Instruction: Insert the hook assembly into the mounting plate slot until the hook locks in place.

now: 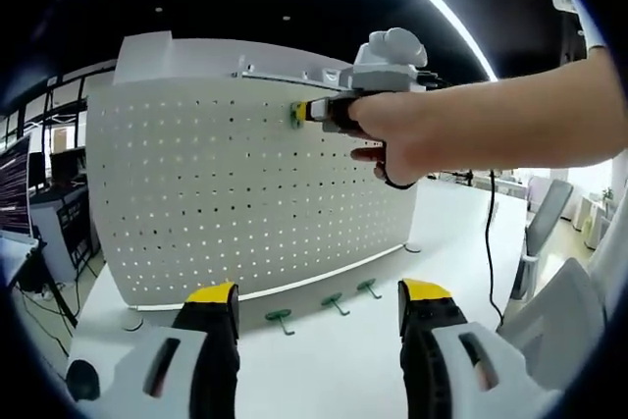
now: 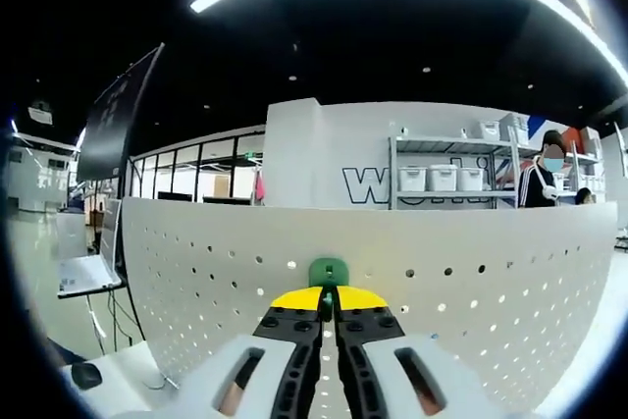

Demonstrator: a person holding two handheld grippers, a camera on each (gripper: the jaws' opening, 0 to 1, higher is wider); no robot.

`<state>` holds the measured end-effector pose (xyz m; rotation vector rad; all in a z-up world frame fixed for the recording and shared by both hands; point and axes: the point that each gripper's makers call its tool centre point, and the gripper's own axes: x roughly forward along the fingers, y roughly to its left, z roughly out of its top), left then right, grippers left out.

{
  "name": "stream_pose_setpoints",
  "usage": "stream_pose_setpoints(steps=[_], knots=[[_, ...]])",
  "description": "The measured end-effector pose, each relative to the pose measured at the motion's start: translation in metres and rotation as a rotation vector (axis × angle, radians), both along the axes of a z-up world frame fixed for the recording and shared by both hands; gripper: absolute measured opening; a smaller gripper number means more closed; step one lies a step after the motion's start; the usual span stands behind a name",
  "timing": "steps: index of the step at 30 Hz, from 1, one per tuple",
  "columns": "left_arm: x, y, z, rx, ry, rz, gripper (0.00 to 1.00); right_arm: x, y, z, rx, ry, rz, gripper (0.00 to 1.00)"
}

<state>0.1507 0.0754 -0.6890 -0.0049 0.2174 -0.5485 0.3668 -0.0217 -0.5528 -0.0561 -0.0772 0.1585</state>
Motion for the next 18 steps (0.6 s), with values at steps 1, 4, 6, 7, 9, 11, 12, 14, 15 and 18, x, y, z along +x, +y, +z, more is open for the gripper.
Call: stream_pose_setpoints(steps=[1, 4, 6, 7, 9, 11, 12, 14, 15, 18], knots=[[-0.001, 0.0, 0.0, -0.006, 0.001, -0.001, 0.68, 0.001, 0.001, 0.0, 0.019, -0.006, -0.007, 0.01], [-0.006, 0.003, -0.007, 0.008, 0.013, 0.003, 0.68, 0.001, 0.001, -0.003, 0.047, 0.014, -0.035, 0.01], [-0.008, 0.004, -0.01, 0.015, 0.016, 0.003, 0.68, 0.001, 0.002, -0.003, 0.075, 0.011, -0.045, 0.02], [-0.01, 0.005, -0.012, 0.011, 0.021, 0.005, 0.68, 0.002, 0.002, -0.004, 0.088, 0.017, -0.046, 0.03], [-0.013, 0.007, -0.015, 0.009, 0.029, 0.009, 0.68, 0.001, 0.001, -0.003, 0.071, 0.01, -0.053, 0.03], [-0.014, 0.009, -0.016, 0.009, 0.031, 0.014, 0.68, 0.0, 0.001, -0.003, 0.088, 0.015, -0.054, 0.03], [-0.014, 0.009, -0.016, 0.009, 0.031, 0.014, 0.68, 0.0, 0.0, -0.003, 0.084, 0.016, -0.055, 0.03], [-0.013, 0.009, -0.017, 0.007, 0.035, 0.017, 0.68, 0.0, 0.001, -0.003, 0.084, 0.017, -0.052, 0.03], [-0.013, 0.009, -0.016, 0.008, 0.034, 0.015, 0.68, -0.001, 0.0, -0.003, 0.079, 0.02, -0.049, 0.03], [-0.013, 0.006, -0.016, 0.011, 0.03, 0.007, 0.68, -0.002, 0.0, -0.003, 0.076, 0.024, -0.039, 0.03]])
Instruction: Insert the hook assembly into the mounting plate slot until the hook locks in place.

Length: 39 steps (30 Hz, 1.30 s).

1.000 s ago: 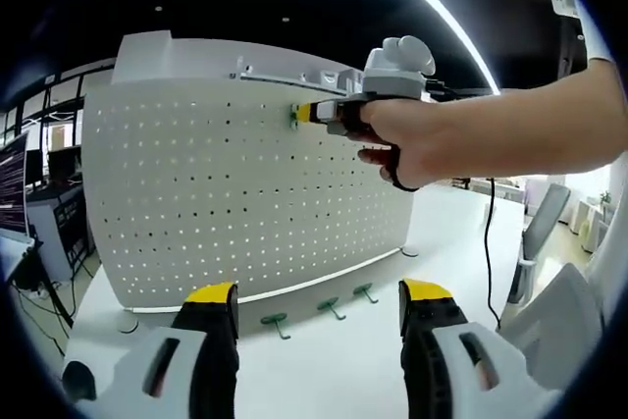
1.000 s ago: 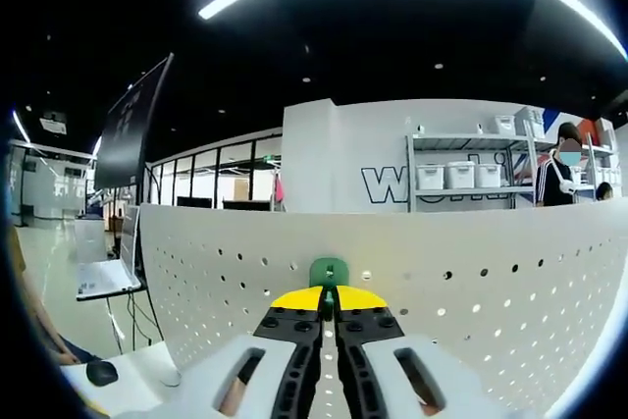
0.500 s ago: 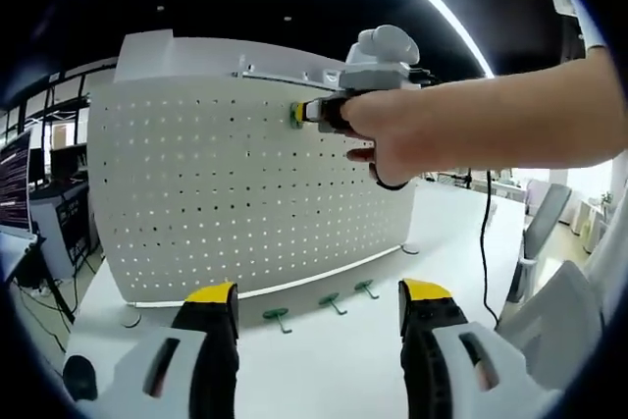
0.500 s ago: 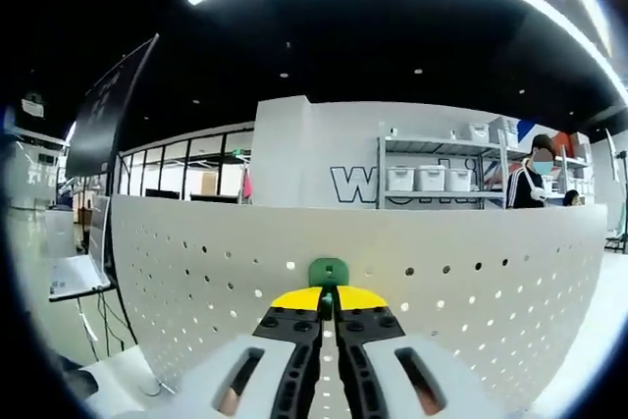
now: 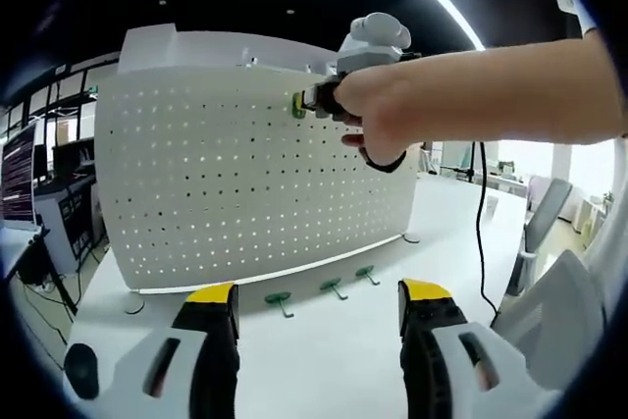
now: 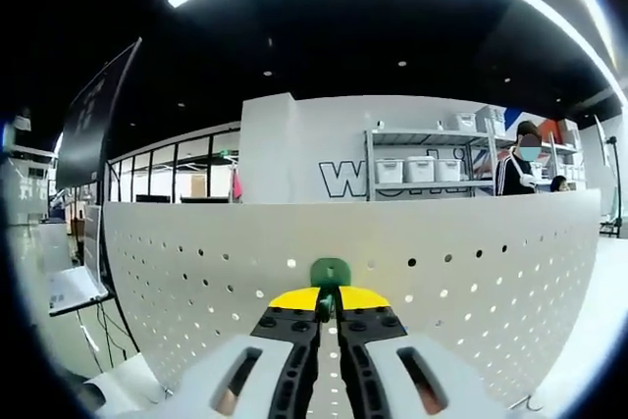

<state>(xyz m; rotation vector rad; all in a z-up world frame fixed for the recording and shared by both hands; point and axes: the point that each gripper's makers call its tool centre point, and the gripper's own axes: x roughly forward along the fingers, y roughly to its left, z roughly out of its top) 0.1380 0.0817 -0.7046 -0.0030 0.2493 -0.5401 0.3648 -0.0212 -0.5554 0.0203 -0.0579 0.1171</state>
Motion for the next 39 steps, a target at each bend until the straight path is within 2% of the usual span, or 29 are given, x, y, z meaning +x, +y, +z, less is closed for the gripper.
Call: stream_pose_setpoints(steps=[7, 13, 17, 19, 21, 23, 25, 30, 39], knots=[[-0.001, -0.003, -0.001, 0.004, 0.003, -0.01, 0.68, -0.002, 0.002, 0.0, 0.012, 0.0, 0.058, 0.06], [-0.001, -0.001, -0.003, 0.009, 0.009, -0.006, 0.68, -0.009, 0.011, 0.0, -0.051, -0.007, 0.146, 0.14], [0.0, -0.002, -0.003, 0.012, 0.008, -0.008, 0.68, -0.016, 0.015, -0.003, -0.034, 0.003, 0.216, 0.21], [0.0, -0.002, -0.004, 0.012, 0.011, -0.011, 0.68, -0.02, 0.018, -0.005, -0.076, -0.006, 0.252, 0.22], [0.0, -0.003, -0.004, 0.014, 0.01, -0.012, 0.68, -0.025, 0.021, -0.006, -0.083, -0.015, 0.293, 0.25], [0.001, -0.003, -0.003, 0.013, 0.011, -0.011, 0.68, -0.028, 0.02, -0.006, -0.078, -0.022, 0.319, 0.26], [0.001, -0.003, -0.003, 0.014, 0.01, -0.012, 0.68, -0.032, 0.023, -0.005, -0.04, -0.027, 0.37, 0.29], [0.001, -0.004, -0.002, 0.016, 0.009, -0.017, 0.68, -0.04, 0.025, -0.002, -0.034, -0.045, 0.437, 0.33], [0.001, -0.005, -0.002, 0.025, 0.008, -0.026, 0.68, -0.047, 0.023, -0.002, -0.061, -0.052, 0.472, 0.32]])
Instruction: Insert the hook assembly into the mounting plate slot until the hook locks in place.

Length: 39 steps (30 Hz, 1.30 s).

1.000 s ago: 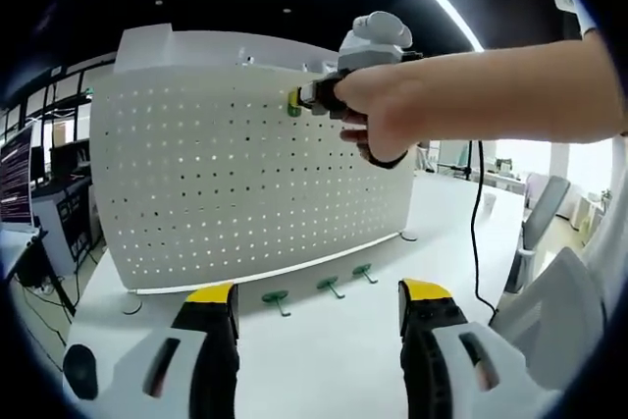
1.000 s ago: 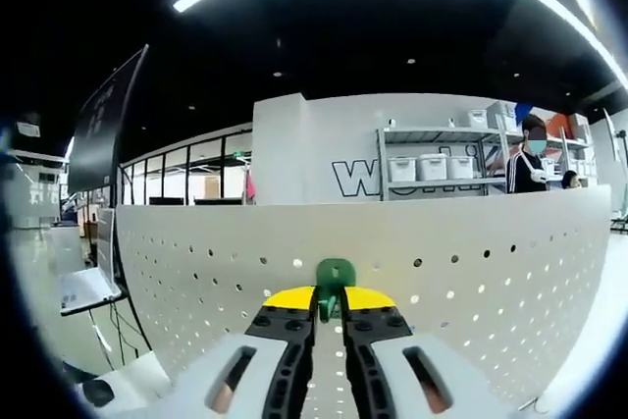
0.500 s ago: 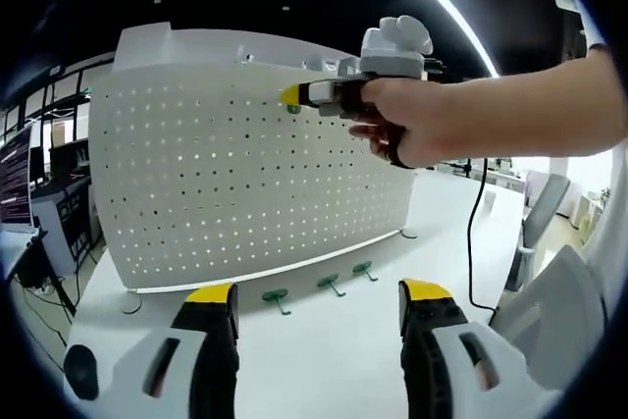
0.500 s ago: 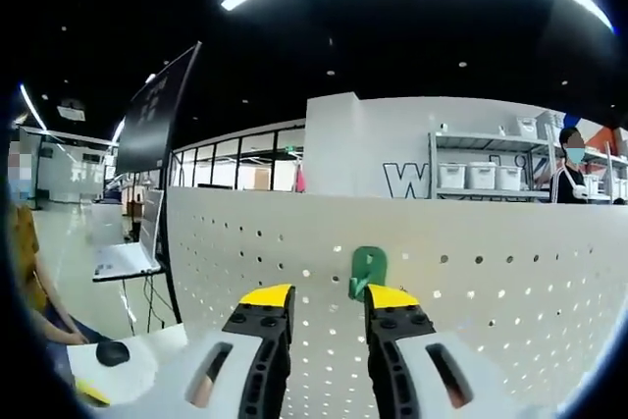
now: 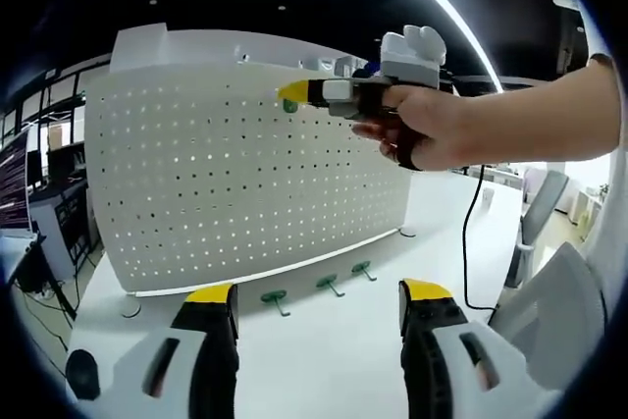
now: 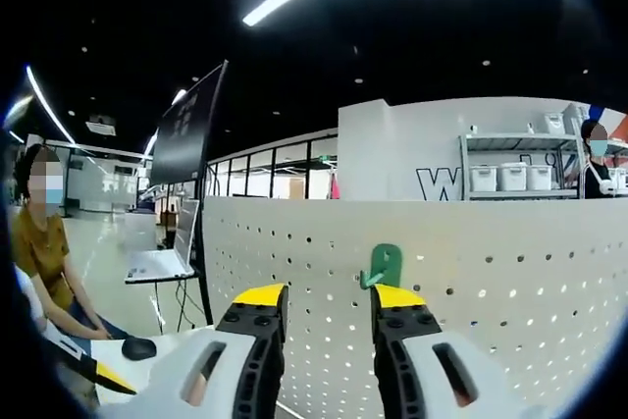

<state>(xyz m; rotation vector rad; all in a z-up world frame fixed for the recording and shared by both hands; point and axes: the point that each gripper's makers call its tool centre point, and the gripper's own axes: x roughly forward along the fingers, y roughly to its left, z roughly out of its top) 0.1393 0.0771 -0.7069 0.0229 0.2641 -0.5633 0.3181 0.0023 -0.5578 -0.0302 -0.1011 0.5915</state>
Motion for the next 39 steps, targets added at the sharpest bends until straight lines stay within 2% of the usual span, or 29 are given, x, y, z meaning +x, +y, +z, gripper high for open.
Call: stream_pose_setpoints(steps=[10, 11, 23, 30, 39], knots=[[-0.001, 0.001, 0.0, 0.009, -0.001, -0.012, 0.69, -0.016, -0.007, -0.001, -0.024, -0.023, 0.06, 0.34], [-0.001, 0.001, 0.001, 0.005, 0.0, -0.012, 0.69, -0.018, -0.007, -0.001, -0.008, -0.023, 0.07, 0.35], [0.0, 0.002, 0.003, 0.008, -0.005, -0.014, 0.69, -0.03, -0.011, -0.005, -0.02, -0.025, 0.094, 0.37], [0.001, 0.004, 0.002, 0.01, -0.002, -0.018, 0.69, -0.047, -0.024, -0.018, -0.027, -0.008, 0.134, 0.44], [0.002, 0.005, 0.002, 0.014, -0.001, -0.024, 0.69, -0.068, -0.042, -0.04, -0.042, 0.037, 0.158, 0.47]])
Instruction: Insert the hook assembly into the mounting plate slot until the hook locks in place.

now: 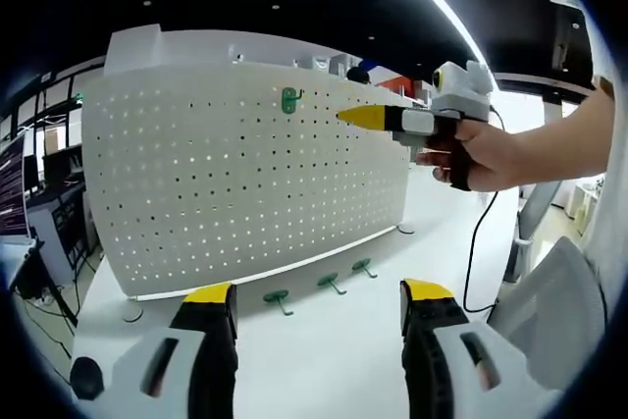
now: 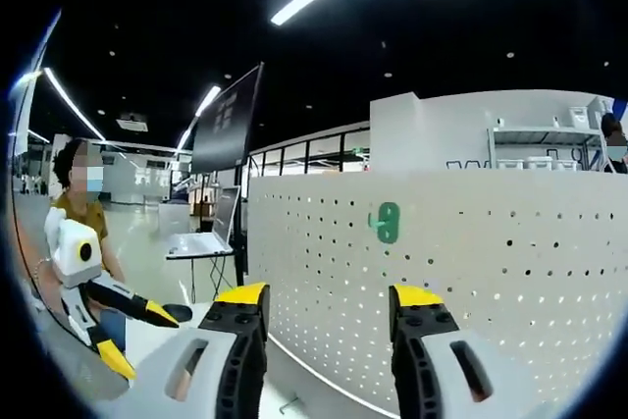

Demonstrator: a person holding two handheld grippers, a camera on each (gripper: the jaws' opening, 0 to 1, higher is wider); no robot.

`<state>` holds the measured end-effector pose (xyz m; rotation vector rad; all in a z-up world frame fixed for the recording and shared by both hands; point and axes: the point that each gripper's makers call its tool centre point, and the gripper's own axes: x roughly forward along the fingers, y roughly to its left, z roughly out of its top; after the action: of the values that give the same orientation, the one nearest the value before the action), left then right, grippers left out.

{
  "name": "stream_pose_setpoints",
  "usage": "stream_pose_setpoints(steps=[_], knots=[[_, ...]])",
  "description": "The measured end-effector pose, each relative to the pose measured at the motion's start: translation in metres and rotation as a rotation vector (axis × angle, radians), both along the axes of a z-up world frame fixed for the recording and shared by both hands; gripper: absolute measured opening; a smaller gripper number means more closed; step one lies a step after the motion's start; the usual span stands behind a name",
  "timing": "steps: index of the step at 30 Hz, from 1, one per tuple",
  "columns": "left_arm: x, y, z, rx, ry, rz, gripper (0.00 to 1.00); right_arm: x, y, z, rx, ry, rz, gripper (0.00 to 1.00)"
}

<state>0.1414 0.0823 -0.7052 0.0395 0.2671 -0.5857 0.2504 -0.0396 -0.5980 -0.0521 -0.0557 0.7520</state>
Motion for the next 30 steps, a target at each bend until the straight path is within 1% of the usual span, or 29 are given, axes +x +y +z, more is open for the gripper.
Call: stream_pose_setpoints(steps=[8, 16, 27, 28, 30], knots=[[-0.001, 0.0, 0.001, 0.001, -0.001, -0.006, 0.7, -0.019, -0.017, -0.02, -0.01, 0.04, 0.002, 0.53], [-0.002, -0.001, 0.0, 0.003, 0.004, -0.017, 0.71, -0.031, -0.027, -0.03, -0.01, 0.064, -0.002, 0.57], [-0.002, 0.0, -0.002, 0.006, 0.011, -0.026, 0.71, -0.044, -0.04, -0.049, -0.027, 0.102, -0.011, 0.58], [-0.001, 0.001, -0.002, 0.008, 0.011, -0.024, 0.71, -0.047, -0.041, -0.052, -0.041, 0.104, -0.015, 0.59], [0.001, 0.002, -0.001, -0.001, 0.014, -0.022, 0.71, -0.05, -0.044, -0.056, -0.039, 0.113, -0.015, 0.59]])
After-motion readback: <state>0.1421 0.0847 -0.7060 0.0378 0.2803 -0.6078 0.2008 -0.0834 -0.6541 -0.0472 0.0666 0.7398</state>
